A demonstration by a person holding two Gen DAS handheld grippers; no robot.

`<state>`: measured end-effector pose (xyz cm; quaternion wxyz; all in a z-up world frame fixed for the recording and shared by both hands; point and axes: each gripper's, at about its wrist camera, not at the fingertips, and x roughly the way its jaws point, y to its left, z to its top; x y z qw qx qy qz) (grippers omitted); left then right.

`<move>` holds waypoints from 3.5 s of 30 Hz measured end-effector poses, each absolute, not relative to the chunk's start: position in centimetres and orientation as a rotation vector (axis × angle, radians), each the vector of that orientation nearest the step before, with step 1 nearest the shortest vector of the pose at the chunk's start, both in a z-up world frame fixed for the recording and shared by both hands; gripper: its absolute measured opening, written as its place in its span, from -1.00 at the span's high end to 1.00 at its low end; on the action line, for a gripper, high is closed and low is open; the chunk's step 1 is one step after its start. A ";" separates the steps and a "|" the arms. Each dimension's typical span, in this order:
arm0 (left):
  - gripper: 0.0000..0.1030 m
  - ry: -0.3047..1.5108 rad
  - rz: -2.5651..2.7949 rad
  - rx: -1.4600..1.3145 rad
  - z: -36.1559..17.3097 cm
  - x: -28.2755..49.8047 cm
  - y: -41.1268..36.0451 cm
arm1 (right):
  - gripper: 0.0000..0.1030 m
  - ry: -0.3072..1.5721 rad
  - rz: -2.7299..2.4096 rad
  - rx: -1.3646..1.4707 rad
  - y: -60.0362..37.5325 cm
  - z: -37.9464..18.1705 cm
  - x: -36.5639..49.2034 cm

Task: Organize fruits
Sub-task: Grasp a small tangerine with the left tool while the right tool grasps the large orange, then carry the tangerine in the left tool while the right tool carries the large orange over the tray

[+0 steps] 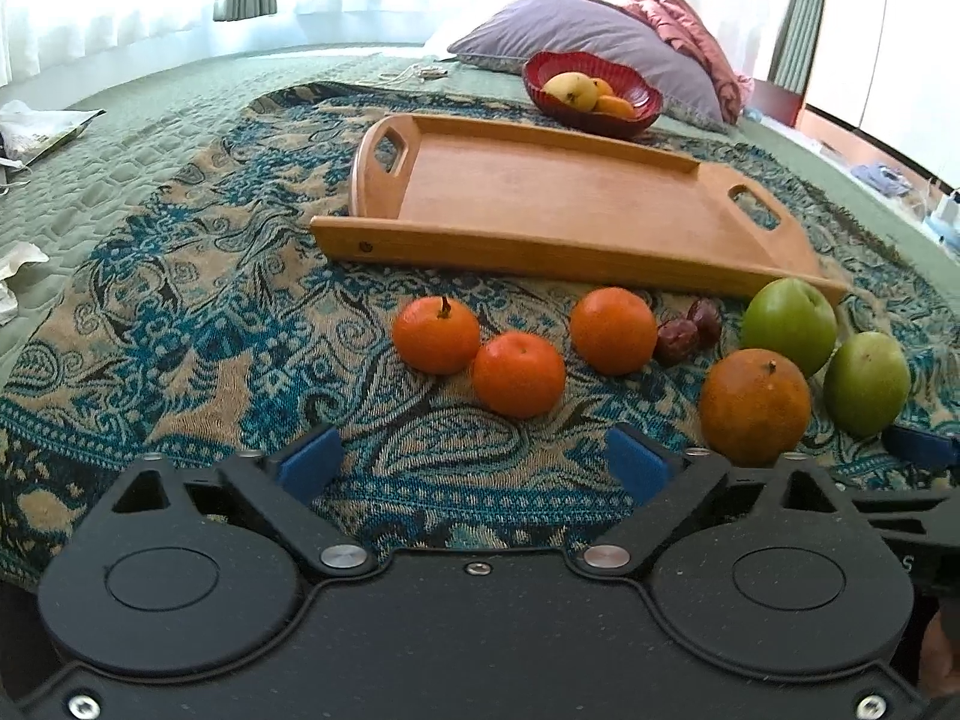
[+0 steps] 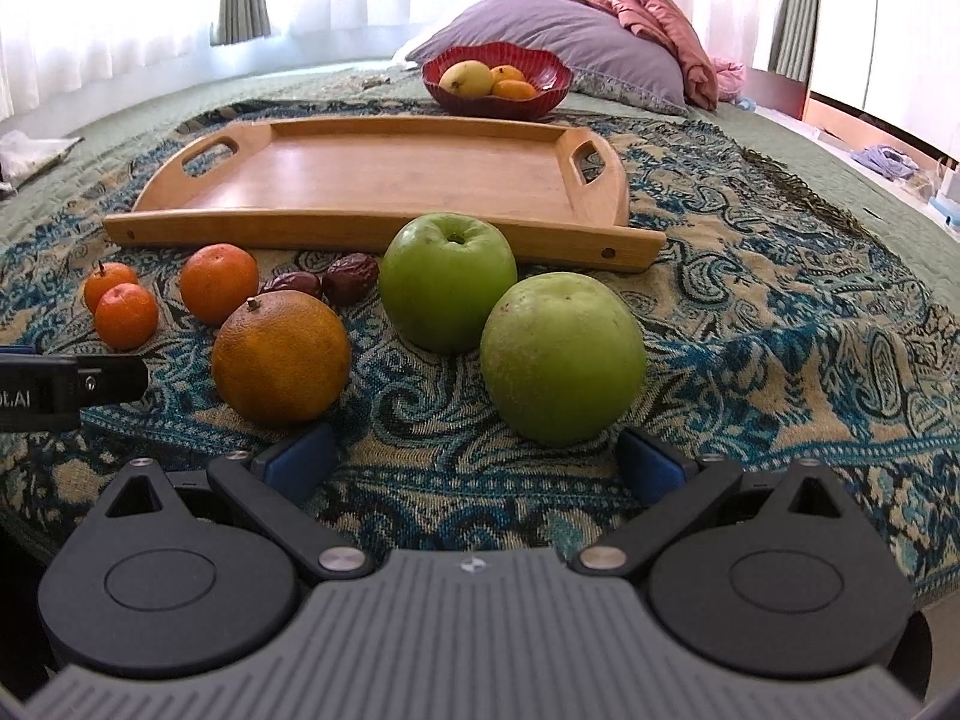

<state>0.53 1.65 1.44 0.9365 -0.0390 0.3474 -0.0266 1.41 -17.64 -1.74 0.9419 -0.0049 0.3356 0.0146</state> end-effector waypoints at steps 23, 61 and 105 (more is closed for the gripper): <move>0.53 0.617 -0.163 -0.070 1.6 0.5 1.1 | -0.83 0.473 0.223 -0.058 -14.1 0.0 -1.9; 0.38 0.520 -0.204 -0.026 0.7 1.9 0.4 | -0.17 0.421 0.222 -0.056 -13.4 -0.5 -0.7; 0.37 0.413 -0.216 0.051 3.2 0.6 -1.0 | -0.04 0.403 0.211 0.009 -14.1 -0.8 -0.1</move>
